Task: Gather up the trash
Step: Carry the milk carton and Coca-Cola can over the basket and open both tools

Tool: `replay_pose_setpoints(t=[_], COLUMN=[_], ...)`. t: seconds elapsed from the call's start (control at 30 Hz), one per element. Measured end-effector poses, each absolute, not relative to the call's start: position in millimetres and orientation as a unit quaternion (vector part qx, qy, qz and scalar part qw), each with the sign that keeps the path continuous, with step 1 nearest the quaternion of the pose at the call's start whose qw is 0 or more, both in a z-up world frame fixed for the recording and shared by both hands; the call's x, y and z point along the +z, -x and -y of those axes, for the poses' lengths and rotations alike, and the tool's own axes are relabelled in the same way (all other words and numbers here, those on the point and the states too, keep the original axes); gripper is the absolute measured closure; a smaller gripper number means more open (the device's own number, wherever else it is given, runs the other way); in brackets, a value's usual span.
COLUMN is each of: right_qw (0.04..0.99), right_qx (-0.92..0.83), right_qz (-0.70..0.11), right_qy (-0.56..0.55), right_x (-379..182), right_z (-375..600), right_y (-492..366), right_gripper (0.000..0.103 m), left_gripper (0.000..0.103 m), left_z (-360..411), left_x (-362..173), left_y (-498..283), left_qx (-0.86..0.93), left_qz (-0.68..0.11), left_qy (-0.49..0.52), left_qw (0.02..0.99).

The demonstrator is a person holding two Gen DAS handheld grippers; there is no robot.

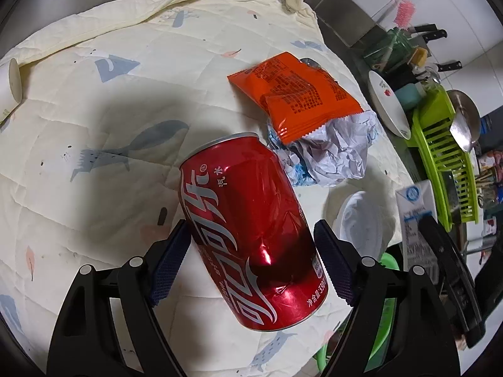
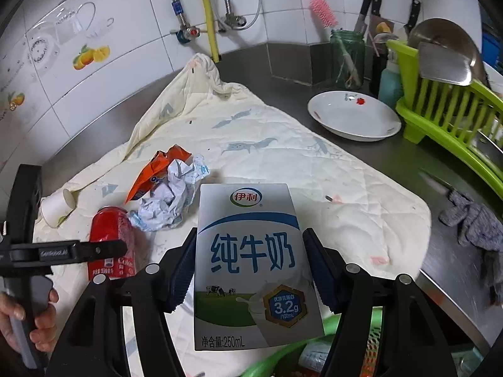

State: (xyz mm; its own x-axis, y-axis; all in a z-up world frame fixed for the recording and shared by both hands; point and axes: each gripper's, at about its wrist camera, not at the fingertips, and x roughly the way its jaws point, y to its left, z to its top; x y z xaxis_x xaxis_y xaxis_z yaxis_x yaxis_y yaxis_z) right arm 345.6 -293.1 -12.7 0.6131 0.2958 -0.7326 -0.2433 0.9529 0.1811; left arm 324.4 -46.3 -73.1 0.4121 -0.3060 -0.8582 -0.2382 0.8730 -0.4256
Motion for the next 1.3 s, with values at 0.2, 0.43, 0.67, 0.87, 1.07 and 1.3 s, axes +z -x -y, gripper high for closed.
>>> replay_pose_setpoints(t=[0.2,0.43,0.67,0.87,1.07,1.3], right_qw=[0.903,0.902,0.891,0.886,0.880,0.883], right_qx=[0.126,0.086,0.035,0.003,-0.013,-0.023], right_qz=[-0.409,-0.421,-0.447,-0.459,-0.468,-0.459], right_qy=[-0.030,-0.054,-0.067,-0.068,-0.078,-0.094], right_x=[-13.2,-27.1,-54.8,-75.2,-91.1,-88.4], right_z=[314.0,353.8,392.3,413.8,433.1,453.8], right_y=[-314.3,-276.9,-249.2,-231.6,-216.1,-196.9], right_gripper=[0.040,0.040,0.040,0.039,0.039,0.034], left_gripper=[0.026,0.026,0.026,0.026,0.026,0.026], left_z=[49.5,54.3,74.7,107.7,153.2,204.7], left_x=[-68.0,-52.2,-38.0,-27.1,-24.3,-33.1], left_y=[-314.8,-290.8,-264.3,-250.1,-242.2,-237.7], left_qx=[-0.038,-0.070,-0.112,-0.155,-0.196,-0.236], left_qz=[-0.536,-0.525,-0.516,-0.514,-0.518,-0.529], left_qy=[0.242,0.232,0.213,0.197,0.170,0.141], left_qw=[0.808,0.816,0.822,0.820,0.815,0.803])
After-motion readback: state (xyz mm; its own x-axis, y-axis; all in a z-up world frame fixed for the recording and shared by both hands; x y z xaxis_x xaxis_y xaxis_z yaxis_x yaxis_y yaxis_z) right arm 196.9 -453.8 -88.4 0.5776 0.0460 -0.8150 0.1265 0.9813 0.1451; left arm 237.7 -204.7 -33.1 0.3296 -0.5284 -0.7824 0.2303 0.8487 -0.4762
